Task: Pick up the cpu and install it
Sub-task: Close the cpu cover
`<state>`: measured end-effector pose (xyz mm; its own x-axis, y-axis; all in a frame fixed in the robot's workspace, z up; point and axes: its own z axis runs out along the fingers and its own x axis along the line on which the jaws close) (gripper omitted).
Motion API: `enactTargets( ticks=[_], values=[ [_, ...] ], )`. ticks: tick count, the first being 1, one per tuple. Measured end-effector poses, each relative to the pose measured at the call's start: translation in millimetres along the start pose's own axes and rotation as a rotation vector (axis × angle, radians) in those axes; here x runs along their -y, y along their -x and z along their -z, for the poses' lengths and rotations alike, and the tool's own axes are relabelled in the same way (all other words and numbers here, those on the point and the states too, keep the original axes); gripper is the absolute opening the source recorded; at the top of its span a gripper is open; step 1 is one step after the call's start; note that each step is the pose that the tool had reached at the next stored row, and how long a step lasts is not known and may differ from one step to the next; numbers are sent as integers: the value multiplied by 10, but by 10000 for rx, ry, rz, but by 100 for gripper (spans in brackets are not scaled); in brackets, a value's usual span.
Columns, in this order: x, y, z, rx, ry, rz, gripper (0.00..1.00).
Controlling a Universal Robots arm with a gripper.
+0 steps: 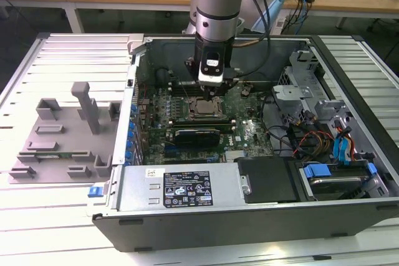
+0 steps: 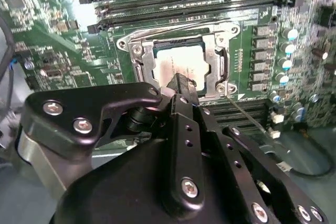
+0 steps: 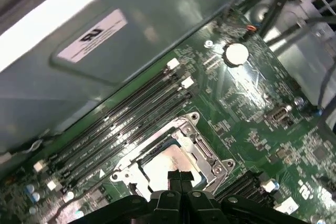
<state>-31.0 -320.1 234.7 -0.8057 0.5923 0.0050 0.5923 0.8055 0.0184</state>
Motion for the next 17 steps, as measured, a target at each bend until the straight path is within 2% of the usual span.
enactTargets(
  ticks=[2, 3, 4, 6, 8, 9, 10, 12, 13, 16, 17],
  values=[
    [0, 0, -3, -16, -3, 882, 11],
    [0, 0, -5, -30, -7, 1618, 11],
    [0, 0, -7, -38, -10, 2087, 11],
    [0, 0, -9, -47, -12, 2540, 11],
    [0, 0, -11, -61, -16, 3323, 11],
    [0, 0, -13, -71, -19, 3853, 11],
    [0, 0, -13, -75, -20, 4059, 11],
    [0, 0, -15, -89, -24, 4823, 11],
    [0, 0, -17, -100, -27, 5438, 11],
    [0, 0, -20, -124, -33, 6751, 11],
    [0, 0, -20, -127, -34, 6861, 11]
  ],
)
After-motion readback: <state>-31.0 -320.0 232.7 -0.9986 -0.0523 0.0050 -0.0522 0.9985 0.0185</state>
